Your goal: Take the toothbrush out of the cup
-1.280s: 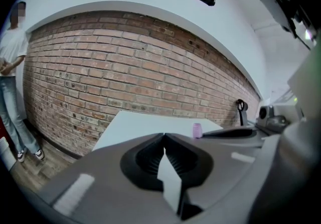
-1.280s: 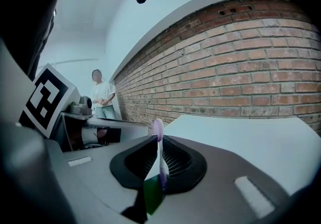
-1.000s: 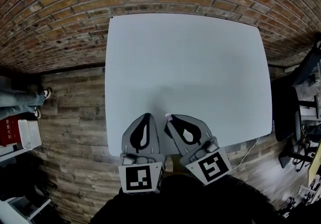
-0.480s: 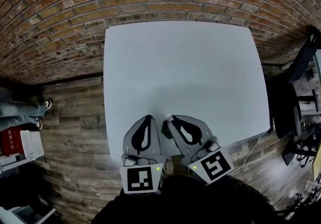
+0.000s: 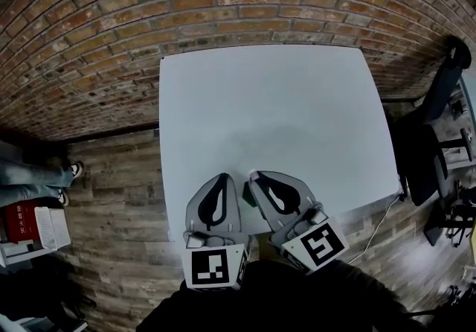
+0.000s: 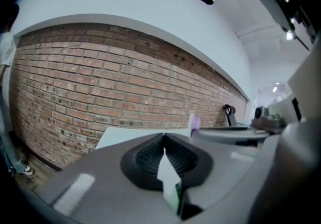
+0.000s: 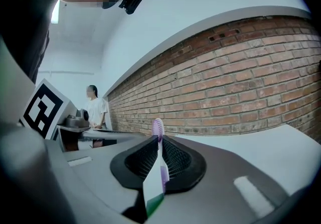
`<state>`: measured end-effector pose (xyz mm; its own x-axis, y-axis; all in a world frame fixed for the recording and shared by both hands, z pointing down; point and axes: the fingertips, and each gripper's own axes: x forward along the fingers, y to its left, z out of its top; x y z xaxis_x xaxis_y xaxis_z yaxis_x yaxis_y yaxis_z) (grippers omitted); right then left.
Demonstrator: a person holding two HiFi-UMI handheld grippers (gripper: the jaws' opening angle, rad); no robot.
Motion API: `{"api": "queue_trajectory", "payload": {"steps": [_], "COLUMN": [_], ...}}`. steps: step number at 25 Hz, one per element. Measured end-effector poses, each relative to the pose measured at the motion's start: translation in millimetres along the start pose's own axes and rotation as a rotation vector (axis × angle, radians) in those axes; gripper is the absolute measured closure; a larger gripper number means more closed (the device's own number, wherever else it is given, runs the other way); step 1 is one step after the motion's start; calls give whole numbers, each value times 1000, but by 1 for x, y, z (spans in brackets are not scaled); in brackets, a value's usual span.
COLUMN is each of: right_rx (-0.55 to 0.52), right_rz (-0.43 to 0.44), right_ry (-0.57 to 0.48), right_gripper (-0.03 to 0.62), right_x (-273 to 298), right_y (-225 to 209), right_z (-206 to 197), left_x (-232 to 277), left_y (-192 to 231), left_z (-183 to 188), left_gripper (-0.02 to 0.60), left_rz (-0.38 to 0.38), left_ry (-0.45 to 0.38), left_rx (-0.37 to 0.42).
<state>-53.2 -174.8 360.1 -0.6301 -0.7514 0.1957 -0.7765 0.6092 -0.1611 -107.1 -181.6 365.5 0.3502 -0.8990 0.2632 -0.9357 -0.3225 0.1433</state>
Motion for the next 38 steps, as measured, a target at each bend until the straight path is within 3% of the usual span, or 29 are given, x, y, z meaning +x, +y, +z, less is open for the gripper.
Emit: {"api": "queue_trajectory", "payload": {"steps": [6, 16, 38], "right_rx": [-20, -83, -70], "right_rz": [-5, 16, 96], "right_ry": [-123, -241, -261], "right_gripper": [565, 565, 565], "right_x": [-10, -54, -180], "right_y": [11, 20, 60], "right_z": [36, 87, 54], "left_x": [-10, -40, -137], "left_y": [-5, -43, -137], "left_z": [27, 68, 22], "left_gripper": [572, 572, 572], "left_rz": [-38, -47, 11], "left_ry": [-79, -185, -172], "left_rx": [39, 89, 113]}}
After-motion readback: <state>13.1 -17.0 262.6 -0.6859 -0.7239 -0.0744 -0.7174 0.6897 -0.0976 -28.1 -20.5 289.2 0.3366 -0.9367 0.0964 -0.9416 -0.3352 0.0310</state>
